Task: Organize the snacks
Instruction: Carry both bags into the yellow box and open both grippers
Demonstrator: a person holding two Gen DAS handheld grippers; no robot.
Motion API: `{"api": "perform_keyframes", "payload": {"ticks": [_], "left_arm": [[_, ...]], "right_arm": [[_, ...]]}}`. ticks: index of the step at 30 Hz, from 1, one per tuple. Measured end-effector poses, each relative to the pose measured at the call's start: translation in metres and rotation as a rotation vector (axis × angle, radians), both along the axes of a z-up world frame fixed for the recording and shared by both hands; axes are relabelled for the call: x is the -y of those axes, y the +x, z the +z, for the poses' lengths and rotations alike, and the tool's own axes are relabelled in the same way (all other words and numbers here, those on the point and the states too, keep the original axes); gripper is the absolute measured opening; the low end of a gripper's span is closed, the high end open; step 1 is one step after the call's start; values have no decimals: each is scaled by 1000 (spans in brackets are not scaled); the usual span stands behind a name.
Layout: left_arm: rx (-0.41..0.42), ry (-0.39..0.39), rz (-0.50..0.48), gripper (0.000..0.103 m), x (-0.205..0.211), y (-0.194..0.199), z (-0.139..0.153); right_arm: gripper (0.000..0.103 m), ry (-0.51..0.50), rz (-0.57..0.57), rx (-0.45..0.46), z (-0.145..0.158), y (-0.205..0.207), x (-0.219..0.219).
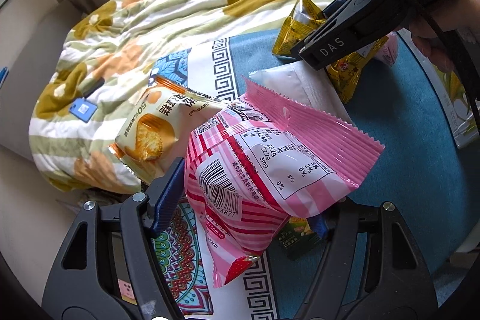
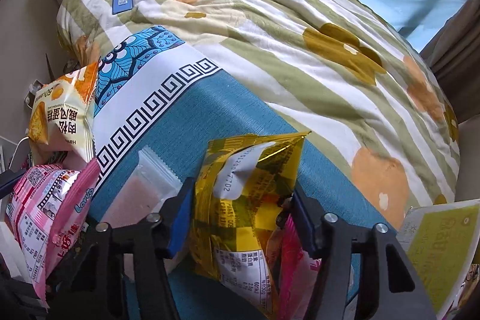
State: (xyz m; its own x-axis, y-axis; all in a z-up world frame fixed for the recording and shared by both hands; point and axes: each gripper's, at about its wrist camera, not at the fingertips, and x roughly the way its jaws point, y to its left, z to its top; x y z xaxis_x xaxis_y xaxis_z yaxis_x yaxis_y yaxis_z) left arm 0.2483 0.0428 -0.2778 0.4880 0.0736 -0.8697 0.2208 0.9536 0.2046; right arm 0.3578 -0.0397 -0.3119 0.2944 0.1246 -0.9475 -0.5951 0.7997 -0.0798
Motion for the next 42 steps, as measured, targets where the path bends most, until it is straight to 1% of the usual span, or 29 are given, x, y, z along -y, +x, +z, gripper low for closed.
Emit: {"api": "perform_keyframes", "payload": {"ticks": [2, 6, 14, 18, 25, 27, 29, 31, 36, 39, 42], "left_arm": [[5, 2, -5, 68, 0, -2, 3], [18, -2, -13, 68, -1, -7, 10], [79, -7, -45, 68, -4, -24, 38], [116, -20, -74, 68, -6, -34, 58], [215, -46, -154, 68, -2, -48, 102], [244, -65, -187, 68, 2, -50, 116], [256, -122, -228, 68, 5, -50, 131], [274, -165, -266, 68, 12, -49, 147], [336, -223, -330, 68, 44, -46, 181], [359, -257, -350, 68, 72, -44, 198], [377, -278, -369, 68, 109, -43, 208]], "right_arm": [[54, -8, -3, 11, 2, -4, 1], [53, 14, -29, 34, 14, -9, 5], [53, 112, -96, 61, 54, -29, 7], [53, 151, -142, 82, 75, -44, 9], [53, 207, -255, 145, 122, -77, 26], [53, 226, -300, 171, 136, -88, 36], [53, 240, -351, 200, 152, -100, 47], [53, 246, -396, 218, 165, -109, 60], [53, 263, -509, 285, 199, -132, 100], [53, 251, -545, 332, 216, -146, 127], [53, 248, -572, 364, 226, -158, 158]]}}
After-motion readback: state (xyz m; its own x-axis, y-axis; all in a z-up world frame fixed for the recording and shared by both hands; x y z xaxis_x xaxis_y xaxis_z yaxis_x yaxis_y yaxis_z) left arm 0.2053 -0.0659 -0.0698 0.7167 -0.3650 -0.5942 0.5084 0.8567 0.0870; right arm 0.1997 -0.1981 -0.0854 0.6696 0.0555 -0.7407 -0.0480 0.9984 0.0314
